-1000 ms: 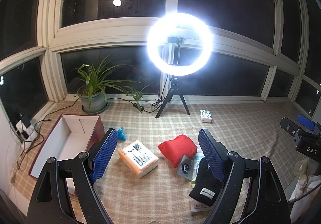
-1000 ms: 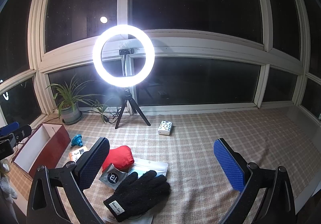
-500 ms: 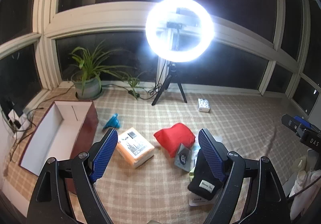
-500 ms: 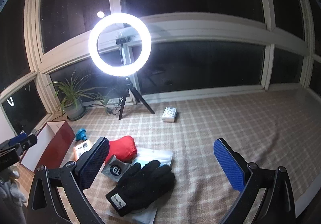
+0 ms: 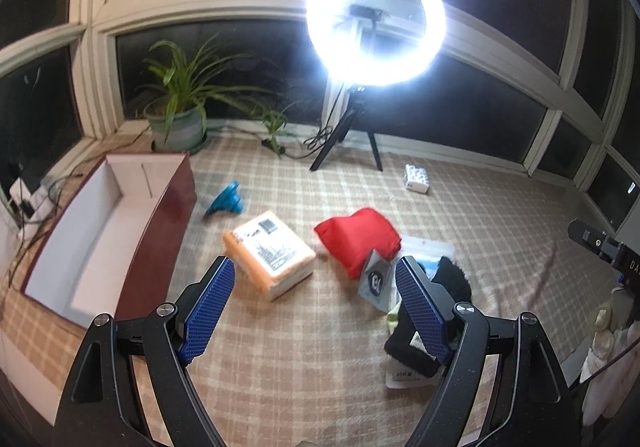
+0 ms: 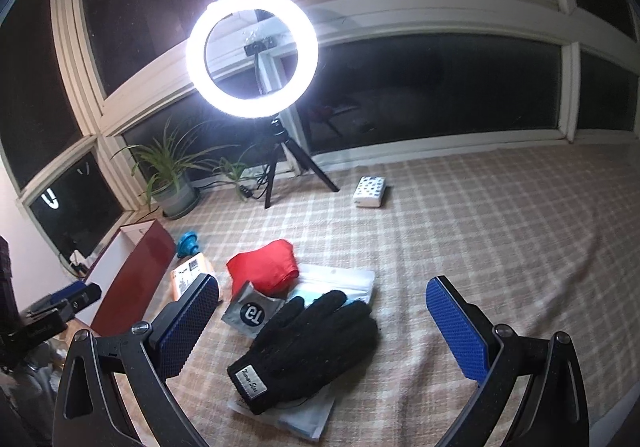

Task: Organize soft objects
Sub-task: 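Move the right tool to the orange-white tissue pack and close on it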

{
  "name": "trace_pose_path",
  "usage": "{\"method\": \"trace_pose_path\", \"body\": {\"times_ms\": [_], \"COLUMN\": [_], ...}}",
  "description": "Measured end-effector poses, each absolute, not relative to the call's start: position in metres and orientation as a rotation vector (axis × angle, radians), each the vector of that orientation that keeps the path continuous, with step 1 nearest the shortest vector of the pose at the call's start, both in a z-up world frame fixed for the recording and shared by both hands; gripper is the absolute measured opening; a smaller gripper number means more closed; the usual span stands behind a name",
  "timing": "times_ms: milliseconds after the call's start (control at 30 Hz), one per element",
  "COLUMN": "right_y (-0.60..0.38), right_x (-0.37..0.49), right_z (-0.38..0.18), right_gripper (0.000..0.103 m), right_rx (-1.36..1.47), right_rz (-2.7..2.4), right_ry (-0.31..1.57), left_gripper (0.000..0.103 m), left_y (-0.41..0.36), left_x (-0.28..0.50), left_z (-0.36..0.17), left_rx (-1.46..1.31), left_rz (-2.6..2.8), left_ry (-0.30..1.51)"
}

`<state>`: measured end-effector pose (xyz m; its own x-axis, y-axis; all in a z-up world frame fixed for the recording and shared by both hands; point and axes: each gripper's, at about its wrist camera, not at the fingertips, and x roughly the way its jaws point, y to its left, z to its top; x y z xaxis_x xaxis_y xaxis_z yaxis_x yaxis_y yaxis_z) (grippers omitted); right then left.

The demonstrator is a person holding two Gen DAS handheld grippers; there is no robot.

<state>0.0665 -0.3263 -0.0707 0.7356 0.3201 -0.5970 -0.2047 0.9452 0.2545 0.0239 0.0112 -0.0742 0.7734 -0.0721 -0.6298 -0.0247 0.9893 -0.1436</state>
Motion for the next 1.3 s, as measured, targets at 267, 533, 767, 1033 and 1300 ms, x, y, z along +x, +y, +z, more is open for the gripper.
{"method": "trace_pose_path", "body": {"times_ms": [267, 533, 767, 1033, 1300], "right_y": [-0.312, -0.264, -0.203, -0.127, -0.069], "right_x": [0.099, 0.141, 0.184, 0.215, 0.255], "right_z": [-0.079, -0.082, -0.099, -0.134, -0.181], "right_gripper": [0.103, 0.103, 0.103, 0.1, 0.087], "right_rx": [0.202, 0.175, 0.133, 0.043, 0.057], "right_rz": [0.41, 0.583, 0.734, 0.848, 0.855], "right_ry": [0.757, 0.827, 0.942, 1.094, 1.27], "left_gripper": [0.083, 0.083, 0.083, 0.083, 0.082], "left_y": [0.031, 0.042, 0.048, 0.045, 0.066], "left_x": [0.023, 0.026, 0.038, 0.062, 0.096], "left_z": [-0.09, -0.112, -0.135, -0.157, -0.185], "left_rx": [-0.226, -0.306, -0.396, -0.432, -0.49], "left_rz": [0.026, 0.079, 0.128, 0.132, 0.089], "left_ry": [0.717, 0.753, 0.784, 0.8, 0.861]}}
